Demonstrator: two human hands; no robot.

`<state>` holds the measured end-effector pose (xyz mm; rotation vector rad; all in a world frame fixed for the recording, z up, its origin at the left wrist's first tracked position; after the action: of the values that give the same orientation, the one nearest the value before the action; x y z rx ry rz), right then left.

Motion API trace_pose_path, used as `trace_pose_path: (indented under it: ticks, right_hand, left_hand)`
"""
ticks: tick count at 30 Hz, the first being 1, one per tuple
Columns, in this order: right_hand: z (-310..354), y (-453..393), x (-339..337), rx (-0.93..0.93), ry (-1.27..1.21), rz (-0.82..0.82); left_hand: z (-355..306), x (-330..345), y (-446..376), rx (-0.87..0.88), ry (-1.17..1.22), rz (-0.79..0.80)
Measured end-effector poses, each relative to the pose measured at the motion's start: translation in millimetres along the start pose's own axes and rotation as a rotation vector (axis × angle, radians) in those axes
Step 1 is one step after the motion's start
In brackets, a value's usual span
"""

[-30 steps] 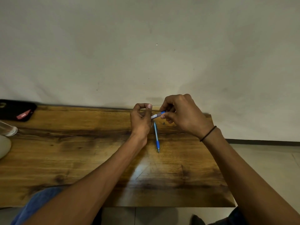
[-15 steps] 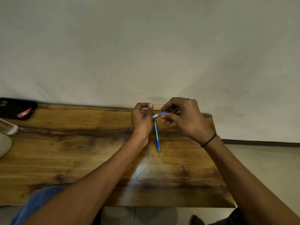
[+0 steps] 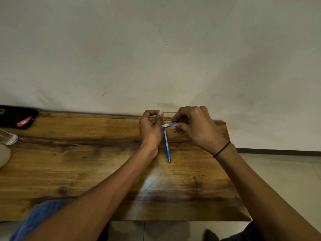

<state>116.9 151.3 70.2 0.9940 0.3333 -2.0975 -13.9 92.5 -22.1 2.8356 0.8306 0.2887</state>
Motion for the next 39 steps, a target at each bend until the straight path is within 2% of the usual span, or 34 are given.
trace_pose_path:
  ticks: [6,12,16,23,26,32,35,39]
  right_hand:
    - [-1.8,0.8,4.6,-0.024,-0.034,-0.027]
    - [-2.1,3.0,10.1,-0.031,-0.352,-0.136]
    - [0.4,3.0,19.4,-0.043,-0.413,-0.139]
    - [-8.4,3.8,0.9,-0.025,-0.291,-0.295]
    - [-22.5,6.3,-7.4,-0.007,-0.066,-0.336]
    - [-65.5,1.8,21.0,0.239,0.352,-0.144]
    - [-83.1,-0.3,36.4,0.390,0.426,-0.069]
    - [-90.8,-5.9,51.6,0.430,0.523,-0.035]
  left_hand:
    - [4.4,-1.1,-1.1,-0.026,0.030,0.006]
    - [6.2,5.0,-2.5,-0.090,0.168,0.052]
    - [6.1,5.0,-2.6,-0.100,0.211,0.055]
    - [10.1,-9.1,-6.6,-0.142,0.182,-0.044]
    - [8.2,-12.8,-10.1,-0.125,0.168,-0.080]
    - [5.2,-9.4,-8.7,-0.085,0.167,-0.034]
    - [2.4,-9.2,-8.0,-0.077,0.160,-0.026]
    - [0.9,-9.7,-8.9,-0.081,0.161,-0.027]
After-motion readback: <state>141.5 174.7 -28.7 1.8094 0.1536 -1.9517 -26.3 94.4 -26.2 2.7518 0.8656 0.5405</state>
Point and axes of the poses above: each hand's wrist, its own y-axis away from the middle knuckle, its own x-axis out of the palm, z = x × y, the point moved 6 cm from there along -y, towards the middle knuckle, and after that the axes turned 10 degrees about z, right-handed, at the moved point
